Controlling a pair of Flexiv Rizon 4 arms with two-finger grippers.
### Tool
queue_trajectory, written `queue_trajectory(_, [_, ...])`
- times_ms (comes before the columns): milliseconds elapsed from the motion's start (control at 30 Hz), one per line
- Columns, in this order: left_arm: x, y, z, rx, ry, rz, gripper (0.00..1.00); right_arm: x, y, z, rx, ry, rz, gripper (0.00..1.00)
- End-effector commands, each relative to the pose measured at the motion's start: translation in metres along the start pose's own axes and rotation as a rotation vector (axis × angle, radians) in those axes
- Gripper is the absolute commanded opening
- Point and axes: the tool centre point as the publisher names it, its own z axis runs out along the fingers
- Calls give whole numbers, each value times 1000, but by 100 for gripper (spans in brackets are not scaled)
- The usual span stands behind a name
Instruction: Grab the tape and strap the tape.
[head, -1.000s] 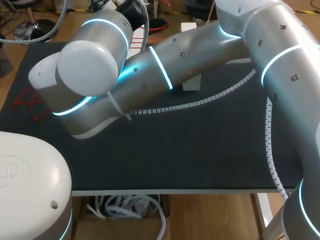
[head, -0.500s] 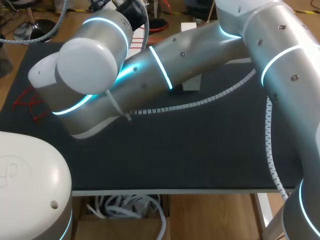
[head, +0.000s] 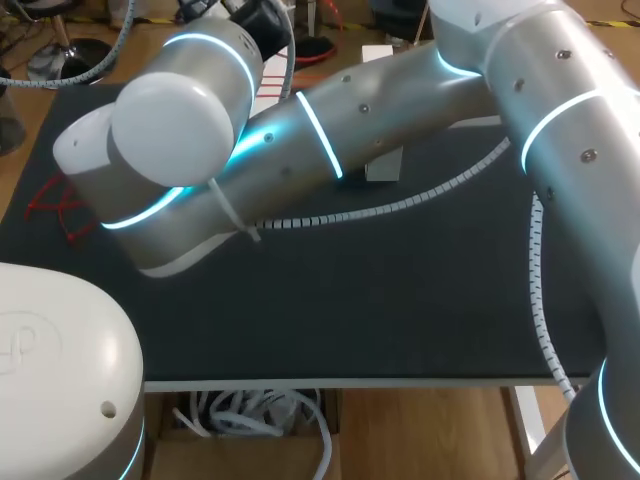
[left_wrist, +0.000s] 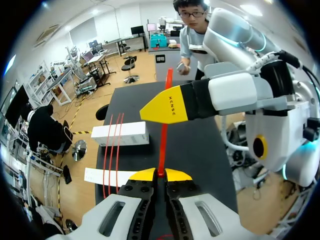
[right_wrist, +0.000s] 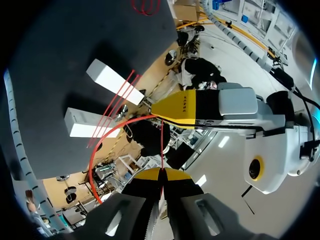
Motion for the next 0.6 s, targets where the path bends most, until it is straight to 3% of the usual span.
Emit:
queue_trajectory(33, [-1,0,-1,-3,4,0,0,-1,1,0,0,4,-5,0])
queue_trajectory(600, [-1,0,-1,-3,4,0,0,-1,16,2,-1,7,-19,0])
